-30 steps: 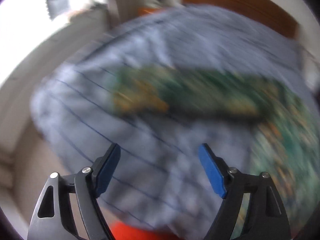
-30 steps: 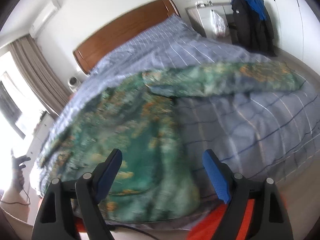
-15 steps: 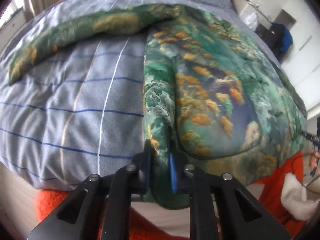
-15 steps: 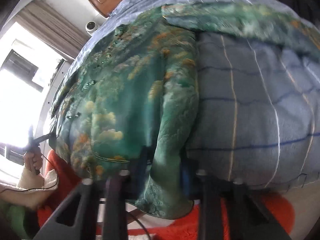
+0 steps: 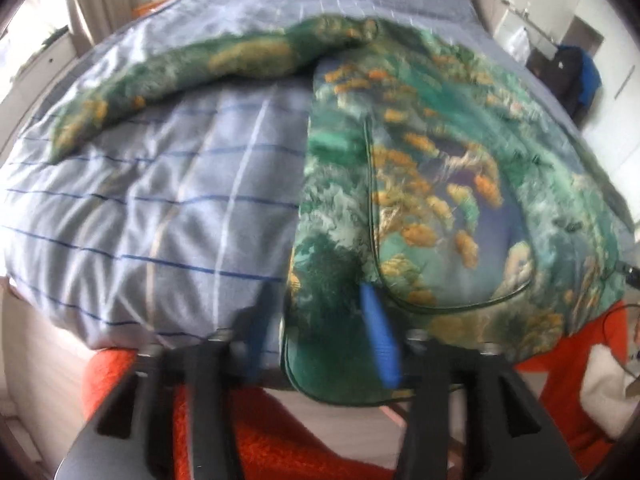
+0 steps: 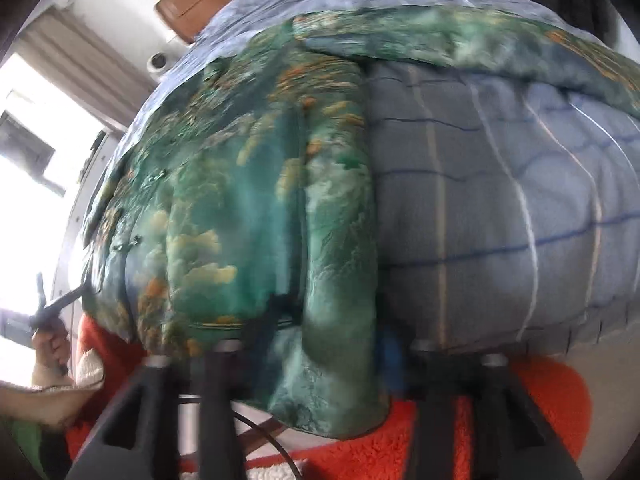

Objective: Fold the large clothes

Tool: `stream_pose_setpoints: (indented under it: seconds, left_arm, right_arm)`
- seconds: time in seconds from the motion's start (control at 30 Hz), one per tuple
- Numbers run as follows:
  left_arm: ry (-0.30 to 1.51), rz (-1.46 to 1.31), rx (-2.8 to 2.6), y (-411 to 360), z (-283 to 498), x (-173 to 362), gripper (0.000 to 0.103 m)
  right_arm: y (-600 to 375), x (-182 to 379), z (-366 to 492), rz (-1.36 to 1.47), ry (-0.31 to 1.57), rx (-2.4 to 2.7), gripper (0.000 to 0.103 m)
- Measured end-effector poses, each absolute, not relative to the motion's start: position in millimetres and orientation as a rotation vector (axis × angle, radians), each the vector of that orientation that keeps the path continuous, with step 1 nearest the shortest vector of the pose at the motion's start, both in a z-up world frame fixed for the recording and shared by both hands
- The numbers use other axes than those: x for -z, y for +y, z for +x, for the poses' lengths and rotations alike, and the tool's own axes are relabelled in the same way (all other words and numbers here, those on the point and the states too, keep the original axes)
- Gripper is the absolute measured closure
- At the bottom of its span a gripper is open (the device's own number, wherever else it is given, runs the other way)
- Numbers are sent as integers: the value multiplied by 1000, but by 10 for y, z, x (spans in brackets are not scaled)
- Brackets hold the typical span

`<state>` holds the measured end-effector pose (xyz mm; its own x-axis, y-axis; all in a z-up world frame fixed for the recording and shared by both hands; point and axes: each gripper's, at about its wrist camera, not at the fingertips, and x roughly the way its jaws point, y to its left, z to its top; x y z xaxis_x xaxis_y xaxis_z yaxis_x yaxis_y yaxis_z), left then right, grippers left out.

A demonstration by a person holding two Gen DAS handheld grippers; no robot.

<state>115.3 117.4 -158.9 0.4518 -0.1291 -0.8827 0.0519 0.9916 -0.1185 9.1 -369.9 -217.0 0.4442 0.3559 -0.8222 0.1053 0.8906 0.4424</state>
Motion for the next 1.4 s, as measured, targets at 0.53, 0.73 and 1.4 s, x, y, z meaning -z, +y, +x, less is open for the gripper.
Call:
stream_pose_setpoints:
  seconds: [0.53,0.73,1.4]
  left_arm:
    - [804,-99,4,911,1074,899,9]
    - [838,-108,-44,988,1036,955,9]
    - [860,-273,-399,1786,1194,1819,9]
  right_arm:
    - [-5861,2051,66,1152,625,245,29]
    - [-6321,2332,259,1273,460,354,30]
    - [-5357,361,1738,723,473,301,94]
